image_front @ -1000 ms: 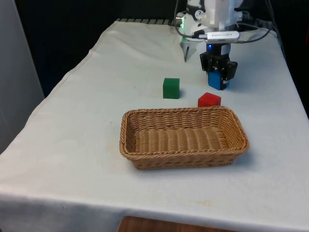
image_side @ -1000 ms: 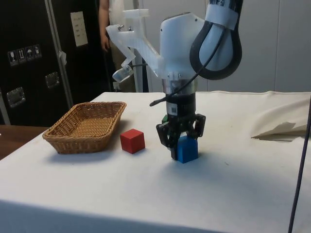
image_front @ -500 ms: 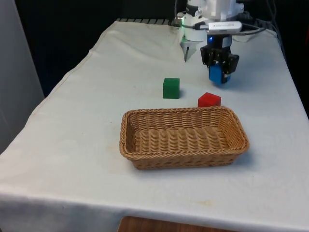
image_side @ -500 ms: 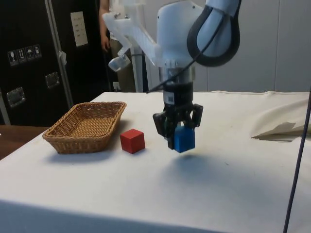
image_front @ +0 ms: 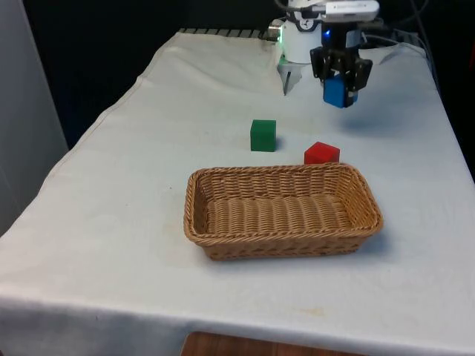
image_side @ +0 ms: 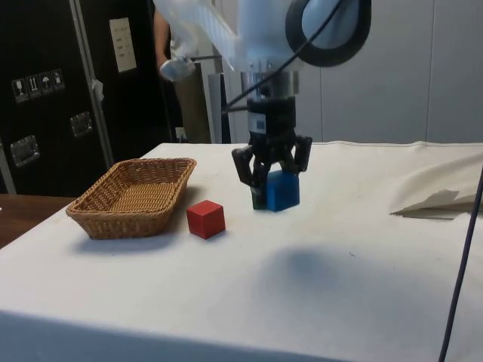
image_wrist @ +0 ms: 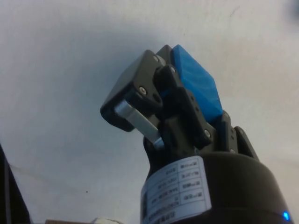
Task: Pick up the blue cube and place it into the basket.
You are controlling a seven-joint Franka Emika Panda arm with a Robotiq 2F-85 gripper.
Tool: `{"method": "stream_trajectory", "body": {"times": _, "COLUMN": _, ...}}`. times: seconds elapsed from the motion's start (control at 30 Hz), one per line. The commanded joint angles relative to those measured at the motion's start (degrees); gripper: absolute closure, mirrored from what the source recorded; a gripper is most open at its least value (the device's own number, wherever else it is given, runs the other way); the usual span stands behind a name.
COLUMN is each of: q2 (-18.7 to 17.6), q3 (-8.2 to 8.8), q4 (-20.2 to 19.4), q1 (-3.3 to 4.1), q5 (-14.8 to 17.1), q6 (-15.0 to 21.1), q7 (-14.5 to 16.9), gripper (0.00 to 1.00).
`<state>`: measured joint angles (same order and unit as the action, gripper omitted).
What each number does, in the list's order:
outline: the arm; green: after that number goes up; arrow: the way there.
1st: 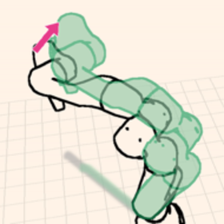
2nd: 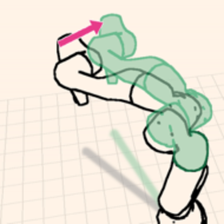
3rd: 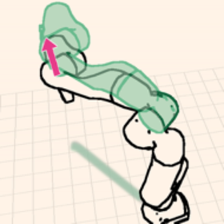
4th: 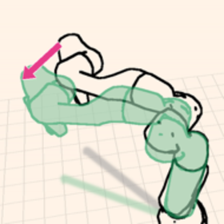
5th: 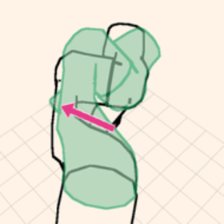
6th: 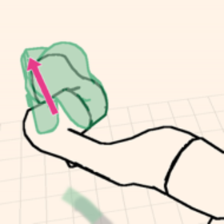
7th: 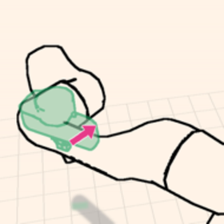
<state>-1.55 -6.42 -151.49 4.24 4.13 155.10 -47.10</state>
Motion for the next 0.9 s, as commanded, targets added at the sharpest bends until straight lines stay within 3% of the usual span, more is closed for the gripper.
{"method": "stream_trajectory", "body": {"times": 0.0, "q2": 0.5, "q3": 0.23, "q4": 0.2, "q1": -0.11, "q5": -1.3, "q6": -0.7, "q7": -0.8, "gripper": 1.0}}
{"method": "stream_trajectory", "body": {"times": 0.23, "q2": 1.5, "q3": 0.29, "q4": 1.4, "q1": -0.17, "q5": -0.2, "q6": -2.7, "q7": 1.0, "gripper": 1.0}}
{"method": "stream_trajectory", "body": {"times": 0.33, "q2": 1.9, "q3": 0.74, "q4": 2.5, "q1": -0.63, "q5": -0.6, "q6": -4.0, "q7": 2.8, "gripper": 1.0}}
{"method": "stream_trajectory", "body": {"times": 0.77, "q2": 2.9, "q3": 2.12, "q4": 4.4, "q1": -1.2, "q5": -0.3, "q6": -5.7, "q7": 8.3, "gripper": 1.0}}
{"method": "stream_trajectory", "body": {"times": 0.87, "q2": 3.1, "q3": 2.18, "q4": 4.4, "q1": -1.2, "q5": -0.6, "q6": -6.1, "q7": 8.1, "gripper": 1.0}}
